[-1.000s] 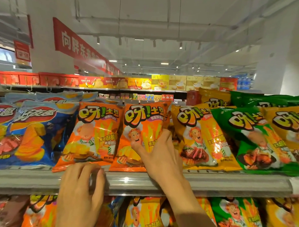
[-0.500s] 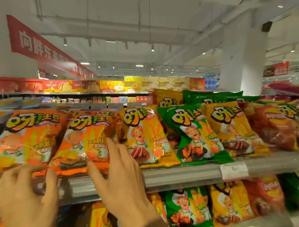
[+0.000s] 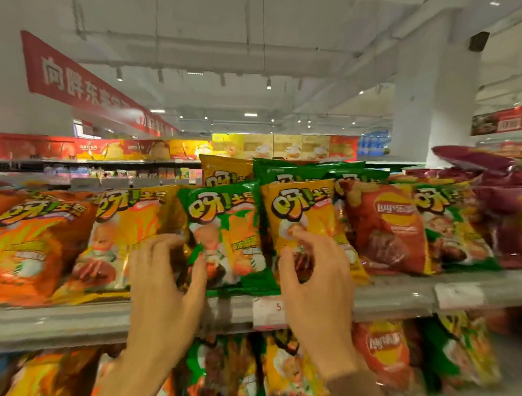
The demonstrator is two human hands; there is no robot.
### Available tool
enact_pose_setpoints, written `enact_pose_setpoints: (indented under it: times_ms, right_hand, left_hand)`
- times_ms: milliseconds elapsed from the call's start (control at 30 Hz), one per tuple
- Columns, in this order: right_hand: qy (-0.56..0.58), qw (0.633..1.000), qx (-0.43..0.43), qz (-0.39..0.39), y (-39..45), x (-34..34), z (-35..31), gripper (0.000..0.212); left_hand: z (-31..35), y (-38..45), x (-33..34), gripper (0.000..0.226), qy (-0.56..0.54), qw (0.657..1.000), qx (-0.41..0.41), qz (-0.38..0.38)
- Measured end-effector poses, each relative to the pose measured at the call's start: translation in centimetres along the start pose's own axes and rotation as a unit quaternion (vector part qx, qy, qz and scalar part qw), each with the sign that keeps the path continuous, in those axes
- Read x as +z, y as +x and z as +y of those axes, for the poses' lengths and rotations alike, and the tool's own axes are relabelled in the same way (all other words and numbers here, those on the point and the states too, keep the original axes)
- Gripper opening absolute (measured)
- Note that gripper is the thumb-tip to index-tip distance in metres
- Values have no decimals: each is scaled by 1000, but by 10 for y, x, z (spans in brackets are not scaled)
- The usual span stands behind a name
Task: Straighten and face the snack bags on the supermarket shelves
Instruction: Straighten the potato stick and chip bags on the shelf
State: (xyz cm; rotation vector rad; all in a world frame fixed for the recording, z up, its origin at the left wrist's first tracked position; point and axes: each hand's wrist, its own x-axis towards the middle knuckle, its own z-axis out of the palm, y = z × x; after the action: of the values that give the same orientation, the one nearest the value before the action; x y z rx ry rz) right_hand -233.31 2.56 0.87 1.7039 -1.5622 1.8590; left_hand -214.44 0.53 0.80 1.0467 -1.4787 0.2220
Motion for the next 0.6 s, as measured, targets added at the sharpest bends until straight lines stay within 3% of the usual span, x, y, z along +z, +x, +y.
enact_pose_setpoints:
  times_ms: [100,267,367,467,600]
  right_hand:
    - [-60,998,30,-4,25,-20,29,41]
    - [-113,986,87,-83,49,-27,58,89]
    - [-102,969,144,-172,61,-24,66,121]
    - [-136,944,175,-245,74,-20,71,138]
    - [-162,924,194,-287,84,-15,73,149]
  left_hand:
    - [18,6,22,54,-6,996,-72,-55]
    - [19,17,38,96,-29,978,-170,-116]
    - [9,22,41,102,1,972,-184,-143]
    - [-2,32,42,107,3,961,-216,-172]
    - [-9,39,41,76,-12,951,-215,-222]
